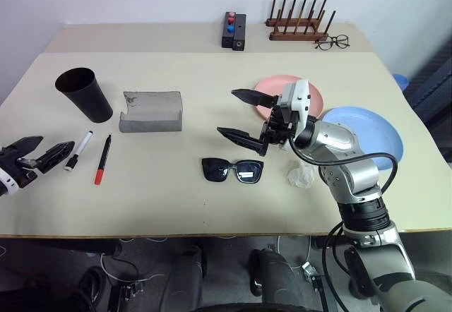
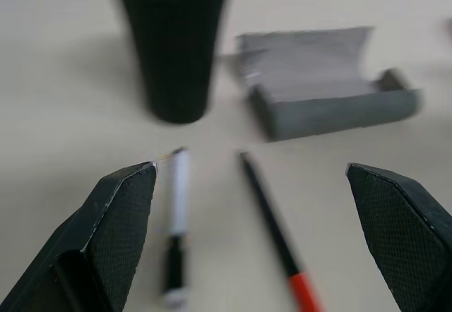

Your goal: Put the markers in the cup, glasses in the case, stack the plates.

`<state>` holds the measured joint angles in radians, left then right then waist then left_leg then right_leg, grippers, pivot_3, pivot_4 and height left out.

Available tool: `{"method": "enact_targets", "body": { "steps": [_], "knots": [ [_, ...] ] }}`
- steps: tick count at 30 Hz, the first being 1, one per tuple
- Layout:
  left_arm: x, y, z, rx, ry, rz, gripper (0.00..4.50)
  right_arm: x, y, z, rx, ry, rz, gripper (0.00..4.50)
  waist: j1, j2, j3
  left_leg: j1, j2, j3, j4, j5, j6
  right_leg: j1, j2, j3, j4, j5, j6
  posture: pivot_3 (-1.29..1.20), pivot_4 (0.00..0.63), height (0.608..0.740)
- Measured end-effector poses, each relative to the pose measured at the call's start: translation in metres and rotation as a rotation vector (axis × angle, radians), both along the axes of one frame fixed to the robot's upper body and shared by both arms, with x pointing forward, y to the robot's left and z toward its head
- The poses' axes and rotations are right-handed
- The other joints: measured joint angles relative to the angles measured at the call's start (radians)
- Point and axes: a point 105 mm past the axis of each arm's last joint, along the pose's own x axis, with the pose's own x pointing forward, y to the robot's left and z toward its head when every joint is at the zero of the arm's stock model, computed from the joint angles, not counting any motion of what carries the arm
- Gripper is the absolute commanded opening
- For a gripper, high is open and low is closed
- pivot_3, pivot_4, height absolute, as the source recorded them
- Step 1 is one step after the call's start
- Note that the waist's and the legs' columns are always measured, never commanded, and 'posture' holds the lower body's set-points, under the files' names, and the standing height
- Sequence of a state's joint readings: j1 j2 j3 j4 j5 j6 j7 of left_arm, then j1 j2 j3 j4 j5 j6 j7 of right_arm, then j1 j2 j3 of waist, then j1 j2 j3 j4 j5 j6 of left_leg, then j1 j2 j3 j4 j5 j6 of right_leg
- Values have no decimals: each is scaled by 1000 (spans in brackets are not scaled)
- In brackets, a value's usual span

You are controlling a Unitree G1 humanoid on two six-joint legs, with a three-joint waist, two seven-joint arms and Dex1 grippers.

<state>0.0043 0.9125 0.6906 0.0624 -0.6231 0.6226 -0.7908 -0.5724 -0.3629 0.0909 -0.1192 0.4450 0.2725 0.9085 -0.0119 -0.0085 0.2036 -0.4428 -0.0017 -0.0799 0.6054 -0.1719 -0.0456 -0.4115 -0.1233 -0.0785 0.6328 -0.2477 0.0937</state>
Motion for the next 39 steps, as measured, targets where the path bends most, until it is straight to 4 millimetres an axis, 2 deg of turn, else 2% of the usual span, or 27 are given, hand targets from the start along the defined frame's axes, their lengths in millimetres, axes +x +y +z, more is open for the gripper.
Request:
{"method": "enact_targets", "body": {
  "steps": [4, 10, 12, 18, 27, 30, 31, 37, 39],
  "knots": [
    [7, 16, -5, 41, 74, 115, 4451, 1, -1, -1, -5, -6, -9, 4500, 2, 0, 0, 0, 0, 0, 0, 0, 0, 0, 1, 0, 0, 0, 0, 0, 150, 740],
    [37, 23, 13, -19, 164, 176, 4451, -2, -3, -6, -4, 3, -30, 4500, 0, -1, 0, 0, 0, -1, 0, 1, -1, 0, 2, 0, 1, 2, 4, 0, 150, 740],
    [46, 27, 13, -16, 216, 191, 4451, -3, -6, -7, -2, 7, -48, 4500, -3, 0, 0, 1, 0, 0, -1, 1, 0, 0, 2, 1, 1, 2, 5, 0, 150, 740],
    [63, 29, -11, -24, 433, 193, 4451, -2, -8, -7, 5, 9, -80, 4500, -3, -1, -1, 1, 1, 0, -2, 3, -2, -1, 4, 2, 2, 3, 5, 0, 150, 740],
    [68, 16, -39, 7, 594, 91, 4451, -1, -16, -7, -5, -4, -134, 4500, -5, -1, -1, 0, 1, 1, -3, 3, -2, -1, 4, 2, 2, 3, 5, 0, 150, 740],
    [68, 14, -41, 28, 605, 64, 3653, 0, -17, -7, -6, -5, -142, 4500, -4, -1, -1, 1, 1, 1, -3, 3, -2, -1, 4, 2, 2, 3, 5, 0, 150, 740],
    [68, 13, -42, 33, 606, 60, 3234, 0, -17, -7, -6, -5, -143, 4500, -3, -1, -1, 1, 1, 0, -3, 3, -2, -1, 4, 2, 2, 3, 5, 0, 150, 740],
    [64, 16, -48, 61, 632, 65, 161, 1, -19, -7, -11, -7, -153, 4500, -4, -1, -1, 1, 1, 1, -3, 3, -2, -1, 4, 3, 2, 3, 5, 0, 150, 740],
    [63, 15, -48, 53, 642, 58, 60, 1, -19, -7, -13, -8, -154, 4500, -4, -1, -1, 1, 1, 1, -2, 3, -2, -1, 4, 3, 2, 3, 5, 0, 150, 740]
  ]
}}
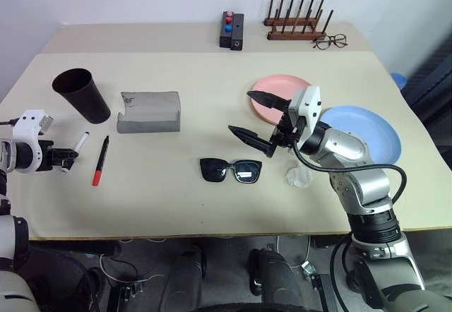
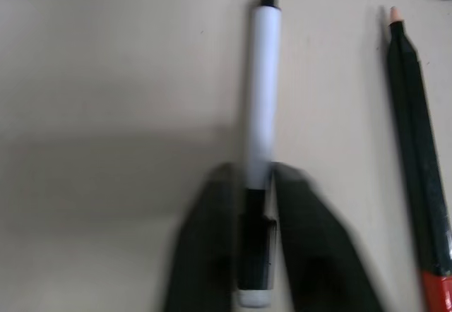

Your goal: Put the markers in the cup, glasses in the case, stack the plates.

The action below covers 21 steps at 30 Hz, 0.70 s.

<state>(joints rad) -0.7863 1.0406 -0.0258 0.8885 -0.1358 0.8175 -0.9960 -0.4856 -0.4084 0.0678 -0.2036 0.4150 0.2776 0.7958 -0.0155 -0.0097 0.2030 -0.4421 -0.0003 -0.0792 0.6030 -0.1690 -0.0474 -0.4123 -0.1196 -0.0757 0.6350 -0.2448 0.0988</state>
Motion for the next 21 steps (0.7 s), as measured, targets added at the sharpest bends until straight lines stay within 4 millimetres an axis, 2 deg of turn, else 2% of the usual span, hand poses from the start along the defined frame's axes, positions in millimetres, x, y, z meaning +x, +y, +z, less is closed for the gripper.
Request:
{"method": "enact_targets", "body": {
  "steps": [4, 9, 13, 17, 18, 19, 21],
  "knots": [
    [-15, 1, -1, -11, 78, -2, 60, 1, 0, 0, -7, -5, -4, 4500, -5, 0, 0, 0, 0, 1, 0, 0, 0, 0, 0, 1, 0, 0, -1, 0, 150, 740],
    [-50, 10, -2, 5, 200, 11, 60, 2, 0, 2, -7, -13, -7, 4500, -17, 0, 0, 0, 0, 2, -3, 0, 0, -3, 0, 3, 1, 1, -1, 0, 150, 740],
    [-75, 12, 10, 35, 251, -2, 60, 2, 1, 2, -3, -26, -4, 4500, -21, 0, 0, 0, 1, 2, -4, 0, -1, -4, 0, 4, 1, 0, -1, 0, 150, 740],
    [-84, 5, 11, 33, 254, -5, 60, 3, 2, 2, 0, -25, -2, 4500, -19, 1, 0, 0, 1, 3, -4, 1, -1, -5, 0, 5, 1, -1, -1, 0, 150, 740],
    [-84, 3, 10, 27, 250, -1, 808, 3, 1, 1, 0, -24, -2, 4500, -19, 1, 0, 0, 1, 3, -4, 1, -1, -5, 0, 5, 1, -1, -1, 0, 150, 740],
    [-85, 2, 7, 26, 252, 0, 1027, 4, 2, 1, 1, -22, -1, 4500, -19, 0, 0, 0, 1, 3, -4, 1, -1, -5, 0, 5, 1, 0, -1, 0, 150, 740],
    [-88, -3, 1, 13, 262, 4, 2017, 4, 2, 1, 0, -23, 2, 4500, -21, 0, 0, 0, 1, 4, -5, 1, -1, -6, 1, 7, 1, 0, -2, 0, 150, 740]
  ]
}}
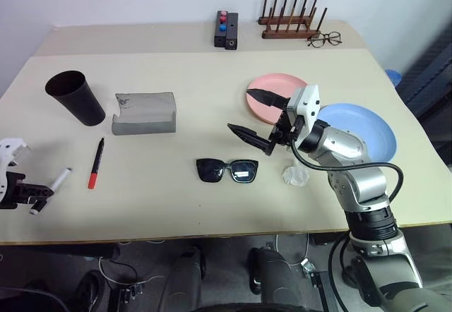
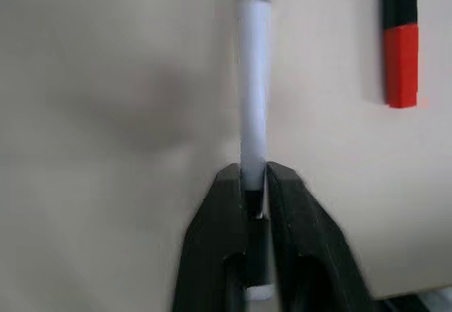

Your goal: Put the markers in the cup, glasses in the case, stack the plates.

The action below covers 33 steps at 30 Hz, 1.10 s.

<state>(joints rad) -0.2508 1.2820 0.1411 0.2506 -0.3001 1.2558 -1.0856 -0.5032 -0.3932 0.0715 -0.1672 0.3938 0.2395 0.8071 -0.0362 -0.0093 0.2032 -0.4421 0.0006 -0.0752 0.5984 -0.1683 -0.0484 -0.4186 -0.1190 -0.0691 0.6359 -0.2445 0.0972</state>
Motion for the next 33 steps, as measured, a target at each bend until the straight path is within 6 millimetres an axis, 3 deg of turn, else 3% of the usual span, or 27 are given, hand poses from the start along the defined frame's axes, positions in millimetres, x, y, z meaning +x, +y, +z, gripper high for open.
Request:
{"method": "enact_targets", "body": {
  "steps": [5, 12, 17, 24, 33],
  "knots": [
    [0, -2, 1, 0, -21, 19, 4448, 1, 1, 2, -3, -6, 4, 4500, -1, 0, 0, 0, 0, 2, 0, 0, 0, -2, 0, 2, 2, 0, 0, 0, 150, 740],
    [15, -3, 12, 0, -95, 28, 4448, 1, 0, 1, -6, -7, 0, 4500, 2, -2, -1, 1, 0, 5, 0, 1, -1, -6, 0, 6, 10, 0, 0, 0, 150, 740],
    [39, -10, 22, 20, -123, -80, 4448, 2, 1, 1, -3, -6, -2, 4500, 6, -3, -1, 2, 0, 7, 1, 1, -1, -6, 0, 7, 11, 0, 0, 0, 150, 740],
    [56, -9, 22, 44, -62, -179, 4448, 3, 0, -1, -4, -3, -16, 4500, 10, -3, -1, 2, 0, 11, 1, 1, -1, -8, 0, 11, 13, 0, 1, 0, 150, 740],
    [51, -8, 9, 25, 81, -253, 4448, 2, -4, -3, -10, 6, -37, 4500, 18, -4, -2, 2, 0, 11, 1, 1, -1, -8, 0, 12, 13, 0, 1, 0, 150, 740]
  ]
}}
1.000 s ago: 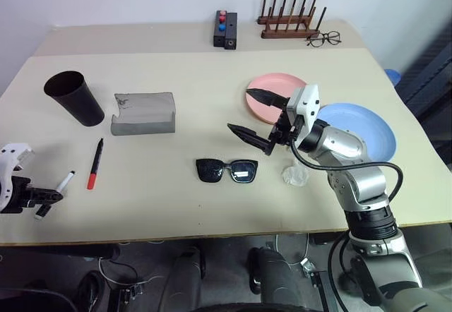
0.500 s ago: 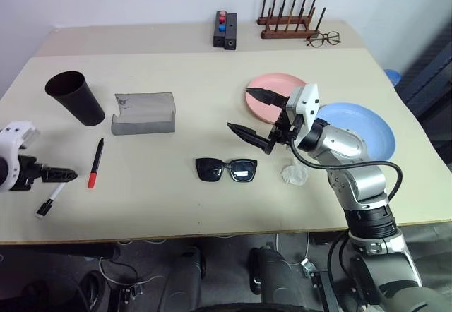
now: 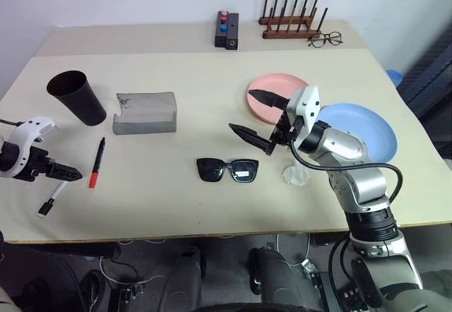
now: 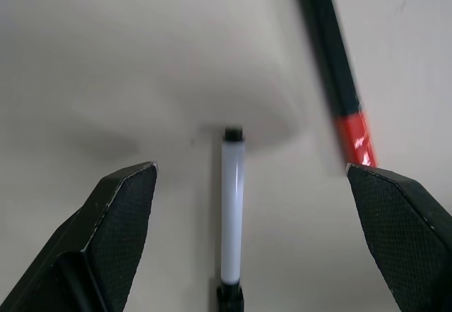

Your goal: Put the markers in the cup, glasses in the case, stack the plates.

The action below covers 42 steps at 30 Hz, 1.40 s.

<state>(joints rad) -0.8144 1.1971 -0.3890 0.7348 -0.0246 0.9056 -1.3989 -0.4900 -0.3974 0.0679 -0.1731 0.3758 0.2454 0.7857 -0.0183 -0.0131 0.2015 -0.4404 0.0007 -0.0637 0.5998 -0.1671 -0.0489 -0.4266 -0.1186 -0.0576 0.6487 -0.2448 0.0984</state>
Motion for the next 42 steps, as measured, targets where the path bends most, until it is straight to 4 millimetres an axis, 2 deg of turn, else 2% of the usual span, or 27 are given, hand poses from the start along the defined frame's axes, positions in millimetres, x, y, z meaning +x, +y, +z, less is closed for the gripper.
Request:
{"method": "enact_targets", "body": {
  "steps": [4, 8, 9, 11, 16, 17, 18, 30, 34, 37, 42],
  "knots": [
    [-2, 0, -3, -6, 22, 0, 4448, 0, -1, -1, -2, 3, -8, 4500, 0, 0, 0, 0, 0, 0, 0, 0, 0, 0, 0, 0, 0, 0, 0, 0, 150, 740],
    [8, -1, -6, 11, -9, 10, 4448, 1, -2, -1, -1, 6, -13, 4500, 3, 0, 0, 0, 0, 0, 1, 0, 0, 0, 0, 0, 1, 0, 0, 0, 150, 740],
    [11, -1, -7, 16, -17, 11, 3908, 1, -2, -1, -1, 6, -13, 4500, 4, -1, 0, 0, 0, 0, 1, 0, 0, 0, 0, 0, 1, 0, 1, 0, 150, 740],
    [12, 0, -8, 27, -18, 16, 3136, 1, -2, -1, -1, 6, -13, 4500, 2, -1, 0, 0, 0, 0, 2, 0, 0, 0, 0, 0, 1, 0, 0, 0, 150, 740],
    [8, -2, -12, 18, 8, 4, 585, 1, -2, -1, -1, 5, -14, 4500, 1, -1, 0, 0, 0, 0, 2, 0, 0, 0, 0, 1, 1, 0, 0, 0, 150, 740],
    [7, -2, -13, 22, 14, -1, 164, 1, -2, -1, -1, 5, -14, 4500, 1, -1, 0, 0, 0, 0, 2, 0, 0, 0, 0, 1, 1, 0, 0, 0, 150, 740],
    [7, -3, -13, 16, 15, -3, 32, 1, -2, -1, -1, 5, -14, 4500, 1, -1, 0, 0, 0, 0, 2, 0, 0, 0, 0, 1, 1, 0, 0, 0, 150, 740],
    [8, -2, -8, 1, -21, 20, 32, -2, -3, -4, -25, 27, 19, 4500, 1, -1, 0, -1, 0, 0, 5, 0, 0, 0, 0, 1, 3, 0, 0, 0, 150, 740],
    [9, -1, 11, -17, -92, 36, 32, -8, -5, -7, -36, 81, 94, 4500, 1, -1, 0, -1, 0, 0, 7, 0, 0, 0, 0, 1, 3, 0, 0, 0, 150, 740],
    [10, 2, 27, -7, -156, 51, 32, -21, -2, -1, -17, 85, 187, 4500, 0, -1, 0, -1, 1, 0, 7, 0, 0, 0, 0, 1, 3, 0, 1, 0, 150, 740],
    [15, -5, 50, -21, -253, 48, 32, -31, 0, 2, -22, 90, 266, 4500, 2, -1, 0, -1, 1, 0, 9, 0, 0, 1, 0, 1, 3, 0, 1, 0, 150, 740]
  ]
}}
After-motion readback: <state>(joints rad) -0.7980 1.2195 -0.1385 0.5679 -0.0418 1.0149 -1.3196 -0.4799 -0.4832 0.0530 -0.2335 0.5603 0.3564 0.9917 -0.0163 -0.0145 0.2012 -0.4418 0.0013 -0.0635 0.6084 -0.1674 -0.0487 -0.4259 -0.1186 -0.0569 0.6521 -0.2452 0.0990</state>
